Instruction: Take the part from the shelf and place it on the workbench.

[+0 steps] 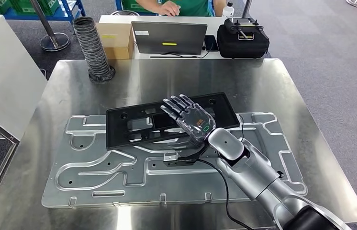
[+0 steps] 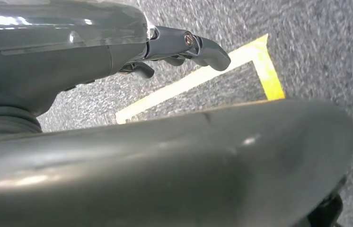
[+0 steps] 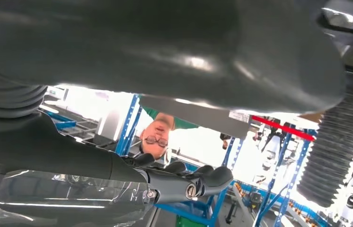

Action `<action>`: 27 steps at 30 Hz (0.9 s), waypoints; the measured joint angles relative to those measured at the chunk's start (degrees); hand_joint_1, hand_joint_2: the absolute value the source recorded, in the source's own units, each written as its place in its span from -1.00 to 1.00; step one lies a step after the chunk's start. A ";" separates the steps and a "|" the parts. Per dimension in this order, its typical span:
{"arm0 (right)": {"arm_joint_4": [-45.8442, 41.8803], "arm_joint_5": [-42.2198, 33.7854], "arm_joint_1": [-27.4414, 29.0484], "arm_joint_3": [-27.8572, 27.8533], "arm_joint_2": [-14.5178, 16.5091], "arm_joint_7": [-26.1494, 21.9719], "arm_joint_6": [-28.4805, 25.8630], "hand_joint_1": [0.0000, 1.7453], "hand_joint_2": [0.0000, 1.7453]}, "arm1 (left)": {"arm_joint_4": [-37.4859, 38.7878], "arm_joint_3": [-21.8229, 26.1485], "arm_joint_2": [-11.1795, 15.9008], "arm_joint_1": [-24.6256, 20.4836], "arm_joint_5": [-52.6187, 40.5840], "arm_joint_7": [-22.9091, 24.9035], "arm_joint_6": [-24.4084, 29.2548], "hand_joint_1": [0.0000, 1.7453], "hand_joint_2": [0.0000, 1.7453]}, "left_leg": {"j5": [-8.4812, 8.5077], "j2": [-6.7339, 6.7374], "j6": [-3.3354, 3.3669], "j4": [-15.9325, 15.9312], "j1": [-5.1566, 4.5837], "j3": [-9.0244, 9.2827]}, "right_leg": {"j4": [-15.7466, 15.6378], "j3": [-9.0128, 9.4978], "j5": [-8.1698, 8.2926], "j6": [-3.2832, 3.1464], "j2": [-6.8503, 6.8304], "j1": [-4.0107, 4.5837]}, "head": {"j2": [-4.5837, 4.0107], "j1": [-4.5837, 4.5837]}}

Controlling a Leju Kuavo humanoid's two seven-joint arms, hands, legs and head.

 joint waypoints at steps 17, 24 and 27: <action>0.82 0.53 -0.23 0.13 0.38 0.05 0.13 -1.00 -1.00 | 0.00 0.00 -0.15 0.35 0.30 0.12 0.09 -1.00 -1.00 | -8.28 -0.05 -3.15 15.21 -0.04 -6.83 | -12.19 4.94 7.73 -3.29 -0.65 0.42 | 0.00 -0.01; 1.22 0.56 -0.61 0.34 0.75 0.02 0.15 -1.00 -1.00 | 0.00 0.00 -0.09 0.48 0.46 0.00 0.10 -1.00 -1.00 | -4.00 -0.18 -1.93 0.36 -0.22 3.45 | -10.45 2.01 9.43 -1.64 -0.67 0.48 | 0.00 -0.01; 1.33 0.57 -0.67 0.39 0.86 -0.02 0.16 -1.00 -1.00 | 0.00 0.02 -0.13 0.59 0.53 -0.08 0.09 -1.00 -1.00 | -2.57 -0.09 -0.74 0.09 -0.22 2.90 | -10.00 1.56 9.18 -0.52 -0.57 0.21 | 0.00 -0.01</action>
